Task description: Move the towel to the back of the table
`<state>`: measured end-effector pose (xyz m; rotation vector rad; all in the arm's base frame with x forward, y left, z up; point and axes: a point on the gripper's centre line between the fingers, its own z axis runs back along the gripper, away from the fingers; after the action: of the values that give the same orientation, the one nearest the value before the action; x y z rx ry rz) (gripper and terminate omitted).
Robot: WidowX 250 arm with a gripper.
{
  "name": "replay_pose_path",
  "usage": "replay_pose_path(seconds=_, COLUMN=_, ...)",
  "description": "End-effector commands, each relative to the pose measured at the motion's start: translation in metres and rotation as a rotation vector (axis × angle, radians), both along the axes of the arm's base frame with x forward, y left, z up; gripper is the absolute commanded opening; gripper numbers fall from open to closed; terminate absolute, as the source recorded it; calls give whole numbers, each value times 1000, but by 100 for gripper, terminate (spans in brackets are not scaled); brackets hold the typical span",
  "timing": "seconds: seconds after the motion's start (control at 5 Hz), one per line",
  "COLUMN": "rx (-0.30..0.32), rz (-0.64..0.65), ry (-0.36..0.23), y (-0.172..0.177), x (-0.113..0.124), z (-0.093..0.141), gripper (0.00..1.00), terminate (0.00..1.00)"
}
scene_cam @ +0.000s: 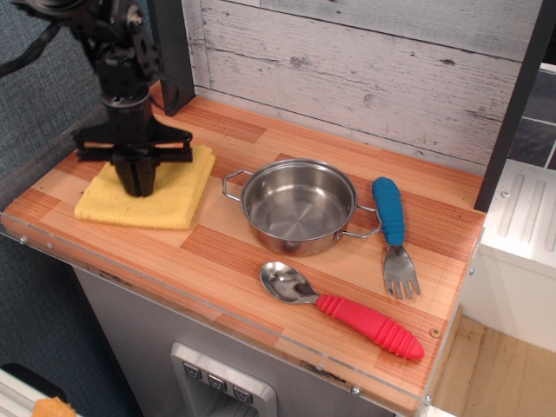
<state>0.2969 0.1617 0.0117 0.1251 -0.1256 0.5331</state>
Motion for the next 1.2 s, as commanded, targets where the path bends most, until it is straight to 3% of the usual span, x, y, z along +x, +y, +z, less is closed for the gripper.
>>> replay_pose_path(seconds=0.0, rx=-1, rz=-127, ry=-57, y=-17, x=36, z=-6, gripper=0, terminate=0)
replay_pose_path(seconds=0.6, rx=-31, rz=-180, ry=-78, y=-35, x=70, z=-6, gripper=0, terminate=0)
replay_pose_path(seconds=1.0, rx=-35, rz=-162, ry=-78, y=-40, x=79, z=-5, gripper=0, terminate=0)
